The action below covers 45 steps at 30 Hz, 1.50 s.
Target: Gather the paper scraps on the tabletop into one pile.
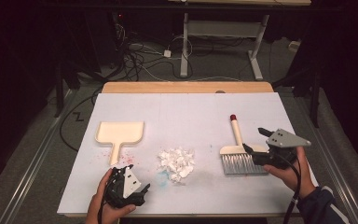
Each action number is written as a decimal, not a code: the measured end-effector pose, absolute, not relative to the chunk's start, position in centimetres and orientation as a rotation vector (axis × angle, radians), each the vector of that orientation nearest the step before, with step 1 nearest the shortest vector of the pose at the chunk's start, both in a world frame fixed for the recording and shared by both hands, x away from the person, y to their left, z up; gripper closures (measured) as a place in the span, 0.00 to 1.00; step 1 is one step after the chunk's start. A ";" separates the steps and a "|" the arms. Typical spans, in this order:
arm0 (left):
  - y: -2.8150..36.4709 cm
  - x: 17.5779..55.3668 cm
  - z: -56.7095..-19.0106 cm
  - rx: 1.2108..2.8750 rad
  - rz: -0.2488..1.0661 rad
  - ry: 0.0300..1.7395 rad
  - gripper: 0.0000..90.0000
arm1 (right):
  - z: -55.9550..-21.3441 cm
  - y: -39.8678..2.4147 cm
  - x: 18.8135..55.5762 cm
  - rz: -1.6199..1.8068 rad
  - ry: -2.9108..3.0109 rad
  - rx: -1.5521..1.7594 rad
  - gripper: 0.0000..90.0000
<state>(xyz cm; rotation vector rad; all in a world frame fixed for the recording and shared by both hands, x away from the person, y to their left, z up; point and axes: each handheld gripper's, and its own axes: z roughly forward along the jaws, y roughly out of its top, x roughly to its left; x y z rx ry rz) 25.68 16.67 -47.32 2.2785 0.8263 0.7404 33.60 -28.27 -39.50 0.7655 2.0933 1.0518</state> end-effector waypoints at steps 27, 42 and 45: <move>17.2 25.6 -46.9 2.191 0.767 0.835 0.18 | -43.6 -31.0 28.7 1.121 1.974 0.782 0.28; 17.1 25.9 -47.0 2.199 0.772 0.838 0.18 | -43.8 -31.1 29.0 1.103 1.974 0.784 0.28; 17.0 26.0 -47.0 2.201 0.772 0.836 0.18 | -43.8 -31.2 29.1 1.100 1.976 0.784 0.28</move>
